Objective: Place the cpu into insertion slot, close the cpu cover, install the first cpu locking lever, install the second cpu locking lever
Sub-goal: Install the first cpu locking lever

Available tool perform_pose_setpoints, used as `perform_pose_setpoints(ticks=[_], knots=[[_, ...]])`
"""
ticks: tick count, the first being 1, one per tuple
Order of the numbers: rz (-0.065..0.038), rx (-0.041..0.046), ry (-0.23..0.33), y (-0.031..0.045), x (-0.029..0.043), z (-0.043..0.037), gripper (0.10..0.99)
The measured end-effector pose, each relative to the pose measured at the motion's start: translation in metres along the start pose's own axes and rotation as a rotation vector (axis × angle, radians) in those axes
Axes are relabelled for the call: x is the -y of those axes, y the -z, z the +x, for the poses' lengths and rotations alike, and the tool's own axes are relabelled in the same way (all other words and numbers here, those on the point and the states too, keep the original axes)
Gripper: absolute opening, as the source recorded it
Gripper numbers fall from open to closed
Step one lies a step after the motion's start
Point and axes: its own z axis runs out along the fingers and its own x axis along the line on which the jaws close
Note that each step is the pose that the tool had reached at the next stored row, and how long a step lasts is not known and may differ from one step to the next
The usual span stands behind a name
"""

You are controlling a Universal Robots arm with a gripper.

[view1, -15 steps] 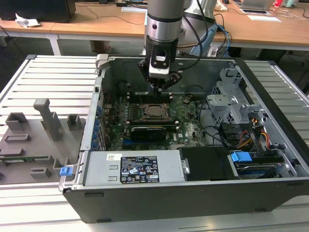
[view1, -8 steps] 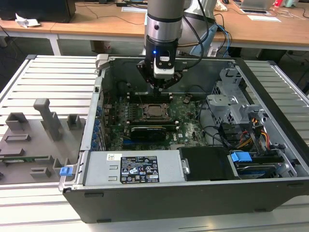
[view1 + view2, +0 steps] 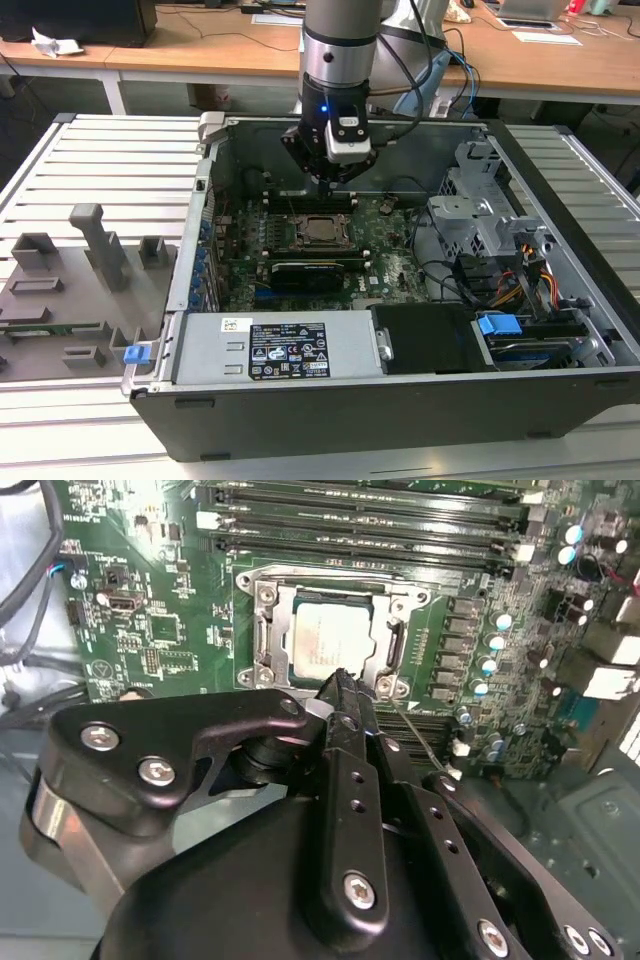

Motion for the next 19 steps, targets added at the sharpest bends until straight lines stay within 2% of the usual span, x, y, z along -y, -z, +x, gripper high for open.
perform_pose_setpoints(ticks=[7,10,15,19], knots=[[0.0,-0.0007,0.084,0.0,0.0,0.0,0.106],[0.0,-0.0012,0.144,0.0,0.0,0.0,0.106],[0.0,-0.0017,0.197,0.0,0.0,0.0,0.106],[0.0,-0.0024,0.272,0.0,0.0,0.0,0.106]])
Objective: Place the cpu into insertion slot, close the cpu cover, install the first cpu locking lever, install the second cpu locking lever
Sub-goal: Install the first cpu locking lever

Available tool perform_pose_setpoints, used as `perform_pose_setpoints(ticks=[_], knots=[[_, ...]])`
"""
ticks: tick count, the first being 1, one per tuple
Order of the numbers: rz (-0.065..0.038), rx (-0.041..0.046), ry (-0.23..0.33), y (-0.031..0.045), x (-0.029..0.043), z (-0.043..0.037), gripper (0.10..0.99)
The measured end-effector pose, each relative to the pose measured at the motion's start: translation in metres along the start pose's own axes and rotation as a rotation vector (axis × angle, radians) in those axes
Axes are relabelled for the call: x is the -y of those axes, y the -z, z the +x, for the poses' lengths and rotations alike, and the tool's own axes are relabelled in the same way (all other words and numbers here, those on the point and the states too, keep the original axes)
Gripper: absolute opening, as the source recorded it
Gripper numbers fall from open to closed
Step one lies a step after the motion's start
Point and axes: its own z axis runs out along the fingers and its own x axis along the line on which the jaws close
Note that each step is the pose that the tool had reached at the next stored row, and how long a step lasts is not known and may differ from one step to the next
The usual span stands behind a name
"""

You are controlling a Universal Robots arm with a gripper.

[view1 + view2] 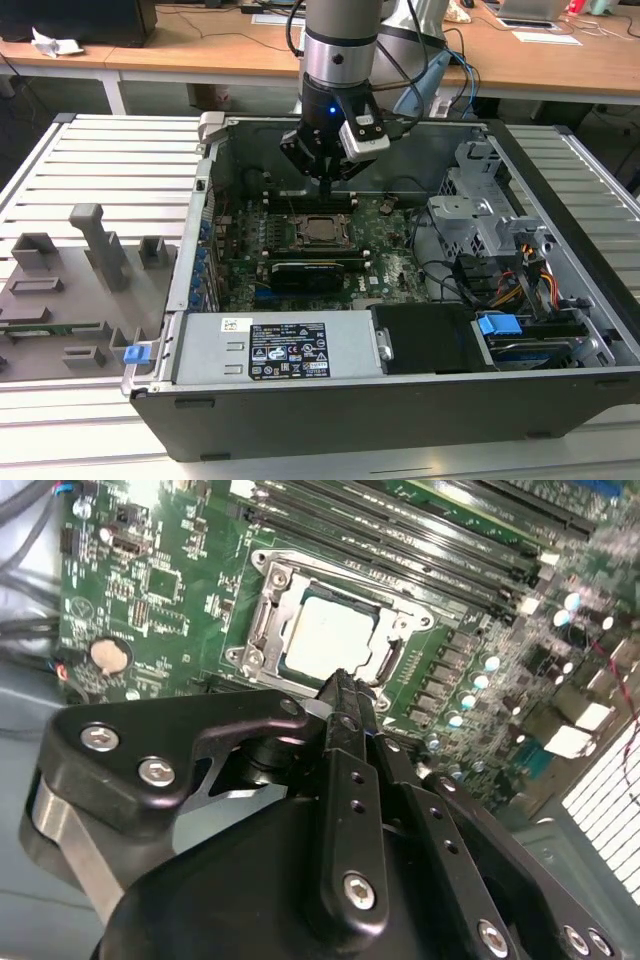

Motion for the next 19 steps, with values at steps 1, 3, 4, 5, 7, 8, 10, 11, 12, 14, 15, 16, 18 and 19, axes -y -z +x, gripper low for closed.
perform_pose_setpoints(ticks=[1,3,4,5,7,8,10,11,12,14,15,16,18,19], knots=[[0.0,-0.0002,0.018,0.0,0.0,0.0,0.106],[0.0,-0.0005,0.056,-0.0001,0.0,0.0,0.106],[0.0,-0.0006,0.074,-0.0002,0.0,0.0,0.106],[0.0,-0.0008,0.092,-0.0002,0.0,0.0,0.106],[0.0,-0.0012,0.144,-0.0003,0.0,0.0,0.106],[0.0,-0.0014,0.162,-0.0003,0.0,0.0,0.106],[-0.002,-0.0017,0.193,-0.0004,-0.0001,0.0,0.106],[-0.005,-0.0019,0.2,-0.0004,0.0,0.0,0.106],[-0.01,-0.0022,0.203,-0.0004,0.0,0.0002,0.106],[-0.019,-0.0023,0.204,-0.0004,0.0002,0.0014,0.106],[-0.021,-0.0022,0.204,-0.0004,0.0003,0.0021,0.106],[-0.023,-0.0021,0.204,-0.0005,0.0004,0.003,0.106],[-0.024,-0.002,0.204,-0.0004,0.0006,0.0043,0.106],[-0.024,-0.002,0.204,-0.0004,0.0007,0.0049,0.106]])
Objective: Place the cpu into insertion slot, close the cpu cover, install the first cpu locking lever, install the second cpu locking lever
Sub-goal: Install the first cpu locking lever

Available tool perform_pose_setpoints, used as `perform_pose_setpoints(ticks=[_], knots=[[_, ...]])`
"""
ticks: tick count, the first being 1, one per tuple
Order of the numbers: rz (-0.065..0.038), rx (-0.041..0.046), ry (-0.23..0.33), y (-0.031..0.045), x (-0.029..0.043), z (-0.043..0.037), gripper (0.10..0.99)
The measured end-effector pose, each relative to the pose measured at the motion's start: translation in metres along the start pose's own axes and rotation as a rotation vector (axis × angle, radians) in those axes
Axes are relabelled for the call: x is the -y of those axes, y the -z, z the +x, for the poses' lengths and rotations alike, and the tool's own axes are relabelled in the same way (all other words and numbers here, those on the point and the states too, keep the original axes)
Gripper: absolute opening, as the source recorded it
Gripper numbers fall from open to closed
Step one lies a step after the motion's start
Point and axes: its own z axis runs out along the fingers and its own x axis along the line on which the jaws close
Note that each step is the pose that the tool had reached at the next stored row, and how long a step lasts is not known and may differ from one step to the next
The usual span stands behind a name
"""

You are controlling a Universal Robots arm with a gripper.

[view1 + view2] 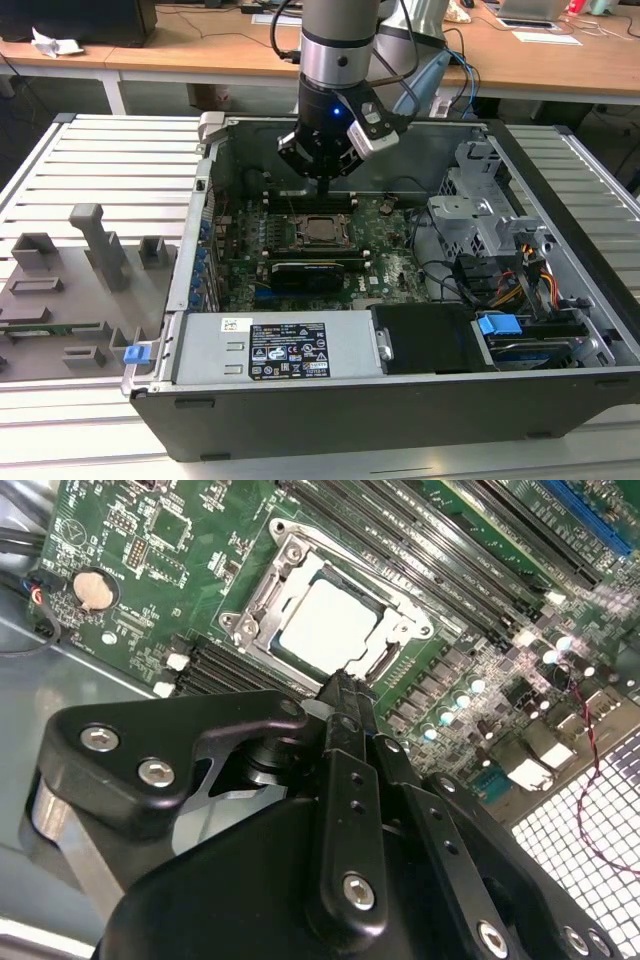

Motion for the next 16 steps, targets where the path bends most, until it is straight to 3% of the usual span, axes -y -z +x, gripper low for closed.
perform_pose_setpoints(ticks=[16], knots=[[-0.003,0.0015,0.0,0.0,-0.0007,0.0137,0.106]])
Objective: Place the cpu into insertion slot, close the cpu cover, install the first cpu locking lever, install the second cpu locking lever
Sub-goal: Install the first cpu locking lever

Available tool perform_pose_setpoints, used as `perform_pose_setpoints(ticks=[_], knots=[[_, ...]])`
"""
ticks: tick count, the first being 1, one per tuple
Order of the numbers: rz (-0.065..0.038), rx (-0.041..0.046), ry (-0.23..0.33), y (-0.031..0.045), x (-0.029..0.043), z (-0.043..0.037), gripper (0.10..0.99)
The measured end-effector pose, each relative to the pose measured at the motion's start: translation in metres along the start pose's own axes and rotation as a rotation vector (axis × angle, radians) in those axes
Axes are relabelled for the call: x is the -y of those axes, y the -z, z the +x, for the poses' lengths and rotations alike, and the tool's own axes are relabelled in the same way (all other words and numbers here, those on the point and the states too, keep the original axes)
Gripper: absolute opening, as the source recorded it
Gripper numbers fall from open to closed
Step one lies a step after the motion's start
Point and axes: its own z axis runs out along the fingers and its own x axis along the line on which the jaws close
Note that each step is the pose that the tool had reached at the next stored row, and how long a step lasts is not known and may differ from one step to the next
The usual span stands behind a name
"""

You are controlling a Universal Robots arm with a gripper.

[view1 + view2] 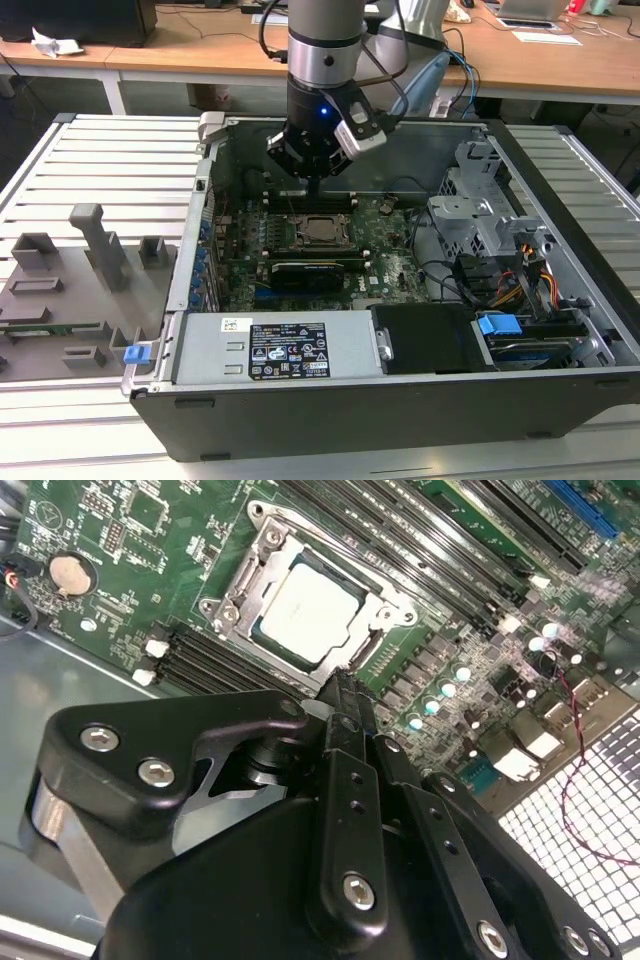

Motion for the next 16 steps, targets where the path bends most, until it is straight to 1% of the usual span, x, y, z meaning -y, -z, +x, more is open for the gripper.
perform_pose_setpoints(ticks=[6,8,9,11,16], knots=[[-0.003,0.0006,0.0,-0.0001,-0.0003,0.0054,0.106],[-0.003,0.001,0.0,-0.0002,-0.0007,0.0114,0.106],[-0.003,0.0015,0.0,-0.0003,-0.001,0.0157,0.106],[-0.007,0.0013,0.012,-0.0028,-0.0015,0.0239,0.106],[-0.007,0.0011,0.019,-0.0045,-0.0037,0.0304,0.106]])
